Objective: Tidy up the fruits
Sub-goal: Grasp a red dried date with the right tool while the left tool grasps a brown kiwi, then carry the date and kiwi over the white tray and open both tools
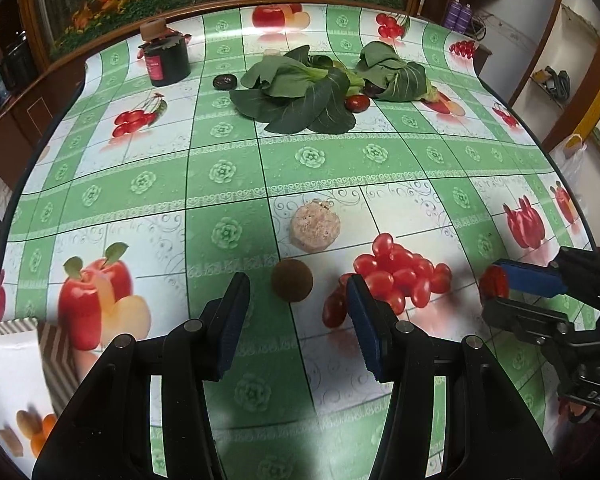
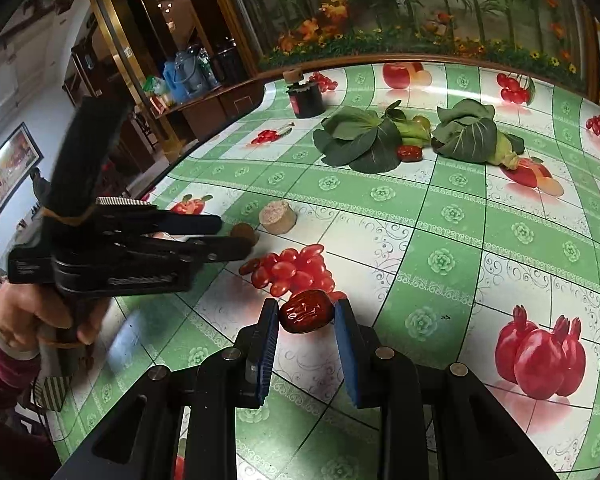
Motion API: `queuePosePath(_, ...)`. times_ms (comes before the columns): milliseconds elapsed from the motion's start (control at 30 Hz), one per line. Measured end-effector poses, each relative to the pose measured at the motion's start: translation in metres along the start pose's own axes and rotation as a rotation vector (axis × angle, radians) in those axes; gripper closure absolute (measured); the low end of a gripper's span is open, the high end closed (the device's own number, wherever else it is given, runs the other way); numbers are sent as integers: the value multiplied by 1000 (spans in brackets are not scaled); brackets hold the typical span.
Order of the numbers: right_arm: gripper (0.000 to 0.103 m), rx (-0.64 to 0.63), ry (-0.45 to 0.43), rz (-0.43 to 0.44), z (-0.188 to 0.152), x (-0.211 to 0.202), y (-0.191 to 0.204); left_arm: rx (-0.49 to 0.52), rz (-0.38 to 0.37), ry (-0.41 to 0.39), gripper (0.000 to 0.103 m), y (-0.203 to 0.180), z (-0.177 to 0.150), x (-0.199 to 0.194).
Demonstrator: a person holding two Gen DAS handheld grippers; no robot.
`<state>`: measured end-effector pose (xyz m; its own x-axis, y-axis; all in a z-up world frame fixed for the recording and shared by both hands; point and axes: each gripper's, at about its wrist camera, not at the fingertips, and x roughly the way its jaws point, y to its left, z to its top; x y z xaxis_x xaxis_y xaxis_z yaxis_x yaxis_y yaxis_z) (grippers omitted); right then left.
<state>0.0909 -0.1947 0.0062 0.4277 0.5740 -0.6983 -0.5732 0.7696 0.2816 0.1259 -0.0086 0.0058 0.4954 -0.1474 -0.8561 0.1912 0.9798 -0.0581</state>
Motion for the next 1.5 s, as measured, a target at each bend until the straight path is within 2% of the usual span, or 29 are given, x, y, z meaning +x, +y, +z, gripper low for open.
queuePosePath(133, 75, 1, 1, 8, -1, 1, -1, 5, -9, -11, 54, -2, 1, 5)
queuePosePath(200, 75, 0, 4, 6, -1, 2, -2, 8, -6, -15, 69, -3, 1, 7)
queuePosePath(233, 75, 2, 5, 6, -1, 1, -2, 9, 0, -13, 79, -4, 0, 10)
queuePosePath(267, 75, 4, 4, 6, -1, 1, -3, 9, 8, -22, 82, -5, 0, 11)
queuePosePath(467, 75, 22, -6, -5, 0, -8, -7, -11, 4, -37, 83, -1, -9, 4)
queuePosePath(667, 75, 36, -23, -19, -6, -27, -7, -61, -4, -77, 82, 20, -27, -35)
queuePosePath(833, 75, 64, -24, -9, -26, -43, -7, -70, -15, -95, 82, 30, -51, -70)
queuePosePath(967, 75, 122, -21, 38, -46, -54, -7, -93, -27, -98, 82, 39, -73, -93)
queuePosePath(1167, 75, 112, 27, 75, -69, -47, 18, -132, -21, -96, 82, 50, -105, -115)
queuePosePath(1500, 75, 25, 69, 132, -73, -25, 69, -229, 19, -94, 82, 79, -148, -135)
